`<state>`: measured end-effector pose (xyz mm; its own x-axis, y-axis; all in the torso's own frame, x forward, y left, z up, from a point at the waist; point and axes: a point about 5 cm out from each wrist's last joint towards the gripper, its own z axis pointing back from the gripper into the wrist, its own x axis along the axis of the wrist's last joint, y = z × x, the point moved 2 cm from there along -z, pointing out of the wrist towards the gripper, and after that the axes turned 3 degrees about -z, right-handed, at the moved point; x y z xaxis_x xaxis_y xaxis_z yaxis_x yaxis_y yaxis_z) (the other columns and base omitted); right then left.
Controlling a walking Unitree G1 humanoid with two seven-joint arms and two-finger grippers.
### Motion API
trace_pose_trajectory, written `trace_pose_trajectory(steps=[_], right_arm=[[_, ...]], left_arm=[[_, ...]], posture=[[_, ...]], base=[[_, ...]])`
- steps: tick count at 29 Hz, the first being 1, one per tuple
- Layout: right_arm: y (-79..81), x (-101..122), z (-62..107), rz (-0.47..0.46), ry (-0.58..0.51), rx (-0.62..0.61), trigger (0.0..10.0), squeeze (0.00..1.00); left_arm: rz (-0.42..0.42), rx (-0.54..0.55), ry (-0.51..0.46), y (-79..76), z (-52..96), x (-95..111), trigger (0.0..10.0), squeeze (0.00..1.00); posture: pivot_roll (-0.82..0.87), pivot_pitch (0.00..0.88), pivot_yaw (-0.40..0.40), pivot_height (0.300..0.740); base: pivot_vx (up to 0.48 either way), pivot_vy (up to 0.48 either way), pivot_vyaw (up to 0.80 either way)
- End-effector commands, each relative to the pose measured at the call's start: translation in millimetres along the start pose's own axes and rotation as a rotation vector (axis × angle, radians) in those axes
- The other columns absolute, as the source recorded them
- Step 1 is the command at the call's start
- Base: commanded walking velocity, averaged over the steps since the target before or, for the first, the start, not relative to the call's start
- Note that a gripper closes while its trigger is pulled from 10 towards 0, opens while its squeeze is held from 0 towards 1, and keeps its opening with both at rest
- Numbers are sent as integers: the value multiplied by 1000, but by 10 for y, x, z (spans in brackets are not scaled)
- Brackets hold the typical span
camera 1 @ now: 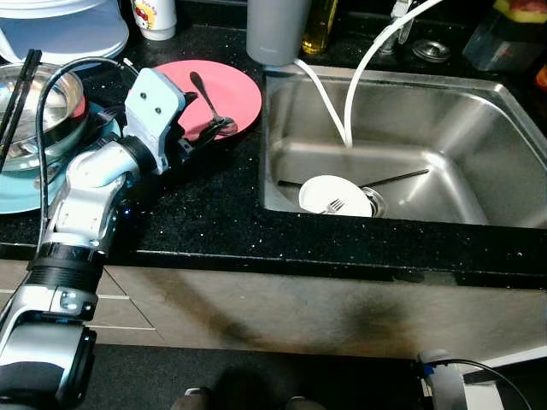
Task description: Kitchen organization
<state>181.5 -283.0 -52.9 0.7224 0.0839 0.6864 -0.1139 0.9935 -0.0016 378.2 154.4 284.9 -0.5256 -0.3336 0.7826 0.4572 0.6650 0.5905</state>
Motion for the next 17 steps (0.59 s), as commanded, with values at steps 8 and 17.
trace_pose_trajectory(steps=[8,17], right_arm=[[7,-129,80,-22,33,-16,10000,0],[27,-131,93,-31,36,-22,10000,0]], left_arm=[[-63,-186,9,-164,-179,-3,10000,0],[-97,-241,104,-184,-212,-123,10000,0]], posture=[[-83,225,-52,740],[-73,222,-52,740]], base=[[0,0,0],[0,0,0]])
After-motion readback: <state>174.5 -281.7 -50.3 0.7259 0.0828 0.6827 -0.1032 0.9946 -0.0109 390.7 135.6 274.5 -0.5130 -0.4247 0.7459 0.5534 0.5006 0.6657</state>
